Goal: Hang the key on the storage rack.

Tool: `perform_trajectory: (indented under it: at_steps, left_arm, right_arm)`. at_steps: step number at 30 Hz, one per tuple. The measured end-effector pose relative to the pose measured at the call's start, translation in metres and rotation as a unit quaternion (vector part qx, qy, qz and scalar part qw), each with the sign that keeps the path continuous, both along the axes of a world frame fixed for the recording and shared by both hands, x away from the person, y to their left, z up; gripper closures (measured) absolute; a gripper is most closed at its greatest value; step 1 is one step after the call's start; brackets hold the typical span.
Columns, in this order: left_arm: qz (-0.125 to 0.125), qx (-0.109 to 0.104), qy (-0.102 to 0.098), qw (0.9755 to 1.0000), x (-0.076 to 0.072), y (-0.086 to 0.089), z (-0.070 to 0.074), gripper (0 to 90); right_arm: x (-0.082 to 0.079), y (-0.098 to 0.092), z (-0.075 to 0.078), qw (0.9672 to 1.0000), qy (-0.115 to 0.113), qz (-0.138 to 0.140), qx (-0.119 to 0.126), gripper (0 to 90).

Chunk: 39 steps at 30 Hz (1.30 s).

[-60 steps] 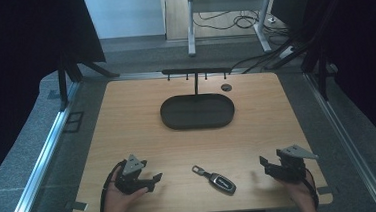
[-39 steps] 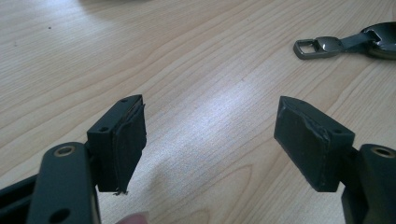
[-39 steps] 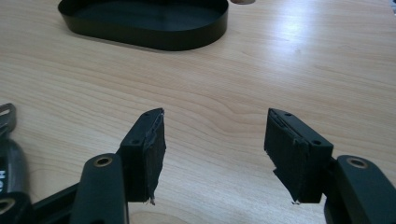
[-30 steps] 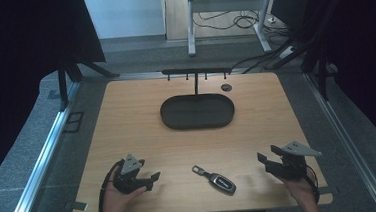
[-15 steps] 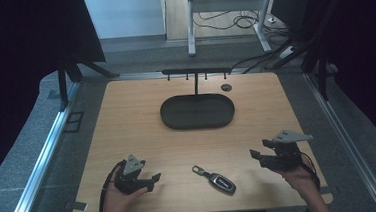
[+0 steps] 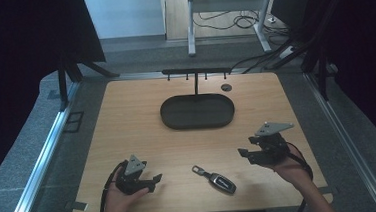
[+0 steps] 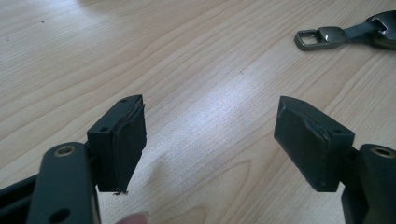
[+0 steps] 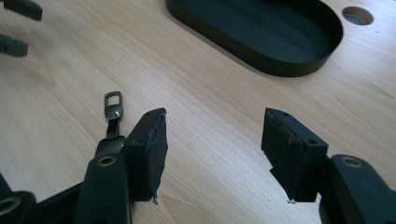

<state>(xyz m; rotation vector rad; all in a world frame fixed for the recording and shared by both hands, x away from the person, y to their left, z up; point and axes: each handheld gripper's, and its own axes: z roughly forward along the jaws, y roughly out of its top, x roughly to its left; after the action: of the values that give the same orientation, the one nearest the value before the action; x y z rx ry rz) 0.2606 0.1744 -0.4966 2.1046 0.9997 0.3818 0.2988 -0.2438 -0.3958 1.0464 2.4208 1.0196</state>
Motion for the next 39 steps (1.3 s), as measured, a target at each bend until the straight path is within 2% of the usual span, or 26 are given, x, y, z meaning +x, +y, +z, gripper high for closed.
perform_trajectory:
  at_steps: [15,19,22,23,25,33,39]
  left_arm:
    - [0.0,0.0,0.002,1.0,0.0,-0.001,-0.001,25.7]
    - [0.0,0.0,0.002,1.0,0.0,-0.001,-0.001,25.7]
    - [0.0,-0.001,0.001,1.0,0.0,0.0,0.0,25.7]
    - [0.0,-0.001,0.001,1.0,0.0,0.0,0.0,25.6]
    - [-0.001,-0.001,0.0,1.0,-0.001,-0.001,0.0,25.6]
    - [-0.001,-0.002,0.0,1.0,-0.001,0.0,0.001,25.6]
    - [-0.002,-0.001,0.0,1.0,0.0,0.0,0.0,25.6]
  right_arm:
    - [0.01,0.027,-0.005,0.9977,0.039,0.04,-0.038,42.9]
    - [0.012,0.036,-0.005,0.996,0.05,0.053,-0.053,42.9]
    - [0.014,0.044,-0.007,0.9938,0.058,0.067,-0.068,43.0]
    - [0.015,0.049,-0.008,0.9921,0.066,0.075,-0.076,43.0]
    - [0.016,0.052,-0.009,0.9917,0.068,0.076,-0.079,43.1]
    - [0.021,0.072,-0.024,0.9866,0.09,0.094,-0.099,43.3]
    - [0.023,0.08,-0.028,0.9836,0.099,0.101,-0.111,43.5]
